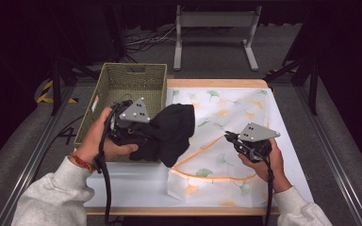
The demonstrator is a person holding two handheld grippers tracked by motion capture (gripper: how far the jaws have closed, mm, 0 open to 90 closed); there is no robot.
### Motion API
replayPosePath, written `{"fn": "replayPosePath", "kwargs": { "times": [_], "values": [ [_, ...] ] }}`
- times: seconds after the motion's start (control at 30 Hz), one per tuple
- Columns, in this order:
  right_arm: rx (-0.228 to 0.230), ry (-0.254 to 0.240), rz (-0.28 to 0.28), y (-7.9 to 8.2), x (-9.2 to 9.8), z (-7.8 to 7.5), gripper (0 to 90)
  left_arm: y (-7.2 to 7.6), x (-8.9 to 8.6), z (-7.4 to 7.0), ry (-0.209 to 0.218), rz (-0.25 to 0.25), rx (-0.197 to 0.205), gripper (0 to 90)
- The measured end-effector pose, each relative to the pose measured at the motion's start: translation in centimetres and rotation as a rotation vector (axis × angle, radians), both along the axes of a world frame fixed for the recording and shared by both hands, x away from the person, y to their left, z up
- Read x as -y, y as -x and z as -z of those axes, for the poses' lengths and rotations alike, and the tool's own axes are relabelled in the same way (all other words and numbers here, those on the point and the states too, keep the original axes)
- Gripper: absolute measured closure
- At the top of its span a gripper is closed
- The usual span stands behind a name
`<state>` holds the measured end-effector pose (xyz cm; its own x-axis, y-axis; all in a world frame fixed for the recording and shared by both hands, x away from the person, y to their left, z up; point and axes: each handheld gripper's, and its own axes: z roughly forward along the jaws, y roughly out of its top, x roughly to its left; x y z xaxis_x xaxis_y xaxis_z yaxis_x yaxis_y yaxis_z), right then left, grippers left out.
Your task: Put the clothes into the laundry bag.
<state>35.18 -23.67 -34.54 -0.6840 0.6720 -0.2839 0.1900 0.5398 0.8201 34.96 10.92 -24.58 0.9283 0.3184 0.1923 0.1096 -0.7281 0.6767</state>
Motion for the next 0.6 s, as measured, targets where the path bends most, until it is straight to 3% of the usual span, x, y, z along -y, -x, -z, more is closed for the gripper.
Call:
{"fn": "replayPosePath", "kwargs": {
  "times": [0.17, 0.37, 0.6],
  "values": [
    [0.01, 0.0, 0.009, 0.0, 0.0, 0.1, 88.8, 1.3, 1.8, 1.1, -0.005, 0.045, 0.017, 67.6],
    [0.004, 0.007, 0.002, 0.0, -0.2, 0.2, 88.8, 3.3, 3.8, 3.1, 0.012, 0.125, -0.017, 67.7],
    [0.01, 0.004, 0.006, 0.2, -0.2, 0.2, 88.9, 3.9, 5.7, 6.2, 0.018, 0.154, -0.072, 67.6]
  ]
}}
